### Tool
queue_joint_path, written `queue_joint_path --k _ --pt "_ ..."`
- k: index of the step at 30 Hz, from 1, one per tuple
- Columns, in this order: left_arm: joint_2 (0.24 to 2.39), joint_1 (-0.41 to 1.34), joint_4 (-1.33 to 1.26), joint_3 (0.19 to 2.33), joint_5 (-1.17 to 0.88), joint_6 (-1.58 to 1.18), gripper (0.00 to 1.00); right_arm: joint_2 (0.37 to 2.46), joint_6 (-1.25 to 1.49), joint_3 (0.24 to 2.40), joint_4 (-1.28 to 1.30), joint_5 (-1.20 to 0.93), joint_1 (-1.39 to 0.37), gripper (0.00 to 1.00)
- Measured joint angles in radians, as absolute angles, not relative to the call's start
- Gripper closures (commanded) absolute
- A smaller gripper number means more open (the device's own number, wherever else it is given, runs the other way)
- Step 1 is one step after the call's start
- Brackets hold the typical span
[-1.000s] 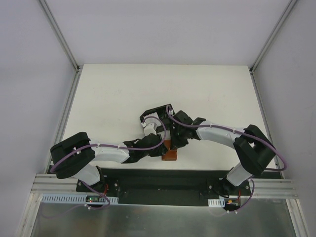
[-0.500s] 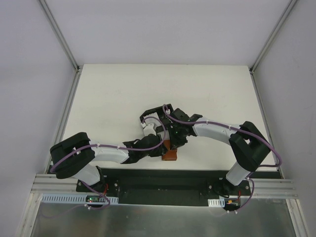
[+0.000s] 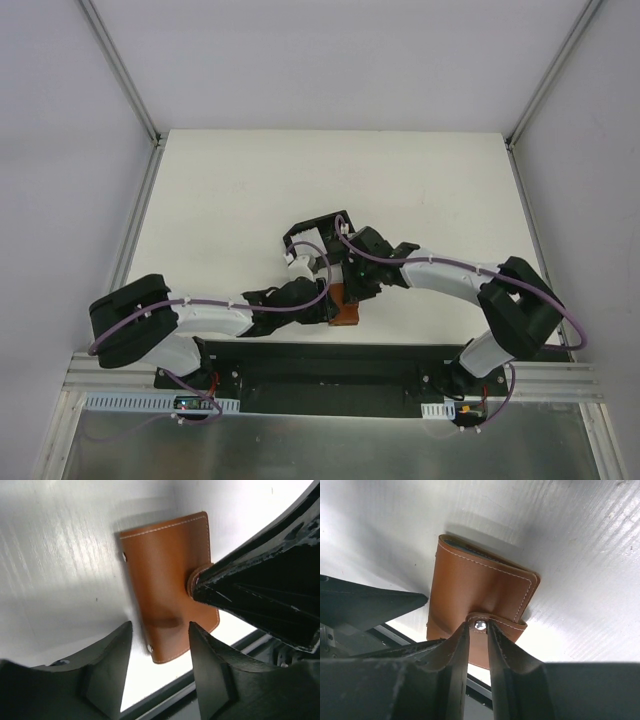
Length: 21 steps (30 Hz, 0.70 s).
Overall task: Put the credit cards into the card holder
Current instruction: Close the card holder at the center of the board.
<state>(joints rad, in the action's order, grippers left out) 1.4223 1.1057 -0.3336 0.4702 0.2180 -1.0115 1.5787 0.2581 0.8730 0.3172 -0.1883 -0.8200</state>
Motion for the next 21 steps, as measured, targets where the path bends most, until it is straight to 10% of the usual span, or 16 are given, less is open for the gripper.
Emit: queue_joint_path --k 21 --pt "1.226 1.107 -0.109 0.430 0.301 -0.984 0.32 1.451 0.261 0.760 0.195 -0.078 -0.833 0.63"
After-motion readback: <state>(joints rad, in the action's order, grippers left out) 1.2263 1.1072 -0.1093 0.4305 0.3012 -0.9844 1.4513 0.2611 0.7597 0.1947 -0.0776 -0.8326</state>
